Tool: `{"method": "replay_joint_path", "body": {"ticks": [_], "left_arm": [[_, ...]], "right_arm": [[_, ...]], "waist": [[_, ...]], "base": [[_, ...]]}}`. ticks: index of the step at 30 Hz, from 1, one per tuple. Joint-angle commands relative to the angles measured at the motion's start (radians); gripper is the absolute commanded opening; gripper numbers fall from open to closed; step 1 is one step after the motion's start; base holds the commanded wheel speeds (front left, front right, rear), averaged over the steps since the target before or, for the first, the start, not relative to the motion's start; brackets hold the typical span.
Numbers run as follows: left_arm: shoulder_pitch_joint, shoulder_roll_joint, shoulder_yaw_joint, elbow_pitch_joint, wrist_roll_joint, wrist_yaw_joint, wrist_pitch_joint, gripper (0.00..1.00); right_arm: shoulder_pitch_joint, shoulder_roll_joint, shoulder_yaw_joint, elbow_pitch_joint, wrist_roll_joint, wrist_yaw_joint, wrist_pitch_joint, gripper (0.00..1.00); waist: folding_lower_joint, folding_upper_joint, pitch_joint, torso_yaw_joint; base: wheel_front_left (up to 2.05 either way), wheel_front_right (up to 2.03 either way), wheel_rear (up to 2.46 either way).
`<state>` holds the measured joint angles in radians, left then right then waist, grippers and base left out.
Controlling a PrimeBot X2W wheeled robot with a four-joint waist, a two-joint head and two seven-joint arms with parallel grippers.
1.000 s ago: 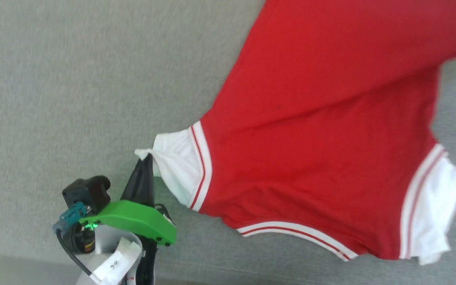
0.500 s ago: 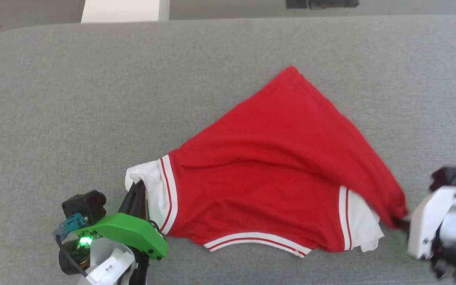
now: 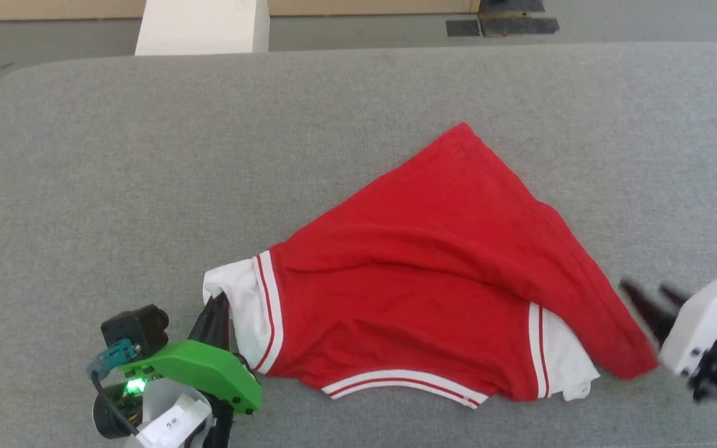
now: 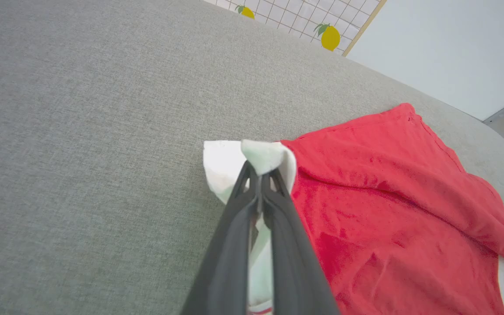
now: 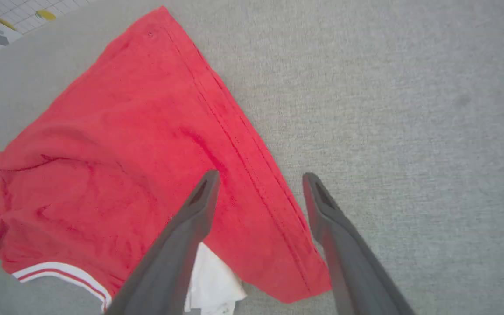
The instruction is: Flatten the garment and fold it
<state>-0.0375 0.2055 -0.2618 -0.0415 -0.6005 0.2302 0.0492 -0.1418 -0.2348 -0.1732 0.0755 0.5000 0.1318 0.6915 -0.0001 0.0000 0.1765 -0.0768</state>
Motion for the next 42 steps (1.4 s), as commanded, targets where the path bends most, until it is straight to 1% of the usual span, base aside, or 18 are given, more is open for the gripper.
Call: {"method": "replay_joint_path", "body": {"ticks": [1, 4, 6, 10, 12, 15, 18, 22, 23, 29, 33, 36, 40, 42], "left_arm": [[0.014, 0.009, 0.004, 0.001, -0.008, -0.003, -0.007, 0.00], [0.019, 0.012, 0.005, 0.000, -0.010, -0.002, -0.008, 0.00], [0.021, 0.014, 0.005, -0.002, -0.011, -0.001, -0.006, 0.00], [0.016, 0.015, 0.004, -0.001, -0.013, 0.000, -0.004, 0.00], [0.011, 0.015, 0.002, -0.002, -0.013, -0.002, -0.004, 0.00], [0.004, 0.015, -0.001, -0.005, -0.011, -0.002, -0.005, 0.00], [-0.011, 0.015, -0.006, -0.013, -0.004, -0.002, -0.009, 0.00], [-0.043, 0.013, -0.021, -0.032, 0.010, -0.004, -0.009, 0.00], [-0.063, 0.010, -0.029, -0.040, 0.017, -0.005, -0.007, 0.00], [-0.145, -0.004, -0.053, -0.055, 0.037, -0.011, -0.006, 0.00], [-0.188, -0.022, -0.072, -0.053, 0.046, -0.018, -0.014, 0.00], [-0.206, -0.035, -0.084, -0.046, 0.051, -0.022, -0.023, 0.00], [-0.219, -0.050, -0.094, -0.036, 0.052, -0.024, -0.036, 0.00], [-0.224, -0.055, -0.096, -0.032, 0.051, -0.025, -0.042, 0.00]], "right_arm": [[-0.019, 0.005, -0.006, -0.028, 0.011, -0.001, -0.031, 1.00], [-0.045, 0.008, -0.027, -0.089, 0.020, -0.001, -0.154, 1.00], [-0.064, -0.005, -0.019, -0.124, 0.007, -0.001, -0.255, 1.00], [-0.096, -0.028, 0.013, -0.133, 0.000, -0.001, -0.434, 1.00], [-0.112, -0.035, 0.029, -0.123, -0.004, -0.001, -0.497, 1.00], [-0.141, -0.040, 0.049, -0.088, -0.006, -0.001, -0.533, 1.00], [-0.193, -0.056, 0.086, -0.050, -0.015, -0.001, -0.527, 1.00], [-0.307, -0.080, 0.135, 0.012, -0.030, -0.001, -0.467, 1.00], [-0.381, -0.089, 0.161, 0.042, -0.034, -0.001, -0.430, 1.00], [-0.615, -0.138, 0.281, 0.152, -0.059, -0.001, -0.249, 1.00], [-0.745, -0.167, 0.358, 0.248, -0.094, -0.001, -0.072, 1.00], [-0.816, -0.191, 0.427, 0.310, -0.137, -0.001, 0.086, 1.00], [-0.874, -0.204, 0.494, 0.348, -0.168, -0.001, 0.229, 1.00], [-0.891, -0.205, 0.523, 0.355, -0.174, -0.001, 0.274, 1.00]], "waist": [[0.0001, 0.0000, -0.009, -0.001], [0.0001, 0.0000, -0.016, -0.002], [0.0001, 0.0000, -0.017, -0.001], [0.0001, 0.0000, -0.009, 0.006], [0.0001, 0.0000, 0.000, 0.013], [0.0001, 0.0000, 0.017, 0.026], [0.0001, 0.0000, 0.047, 0.045], [0.0001, 0.0000, 0.107, 0.083], [0.0001, 0.0000, 0.140, 0.107], [0.0001, 0.0000, 0.259, 0.179], [0.0001, 0.0000, 0.321, 0.216], [0.0001, 0.0000, 0.350, 0.234], [0.0001, 0.0000, 0.379, 0.246], [0.0001, 0.0000, 0.392, 0.248]], "base": [[0.00, 0.00, 0.00], [0.00, 0.00, 0.00], [0.00, 0.00, 0.00], [0.00, 0.00, 0.00], [0.00, 0.00, 0.00], [0.00, 0.00, 0.00], [0.00, 0.00, 0.00], [0.00, 0.00, 0.00], [0.00, 0.00, 0.00], [0.00, 0.00, 0.00], [0.00, 0.00, 0.00], [0.00, 0.00, 0.00], [0.00, 0.00, 0.00], [0.00, 0.00, 0.00]]}}
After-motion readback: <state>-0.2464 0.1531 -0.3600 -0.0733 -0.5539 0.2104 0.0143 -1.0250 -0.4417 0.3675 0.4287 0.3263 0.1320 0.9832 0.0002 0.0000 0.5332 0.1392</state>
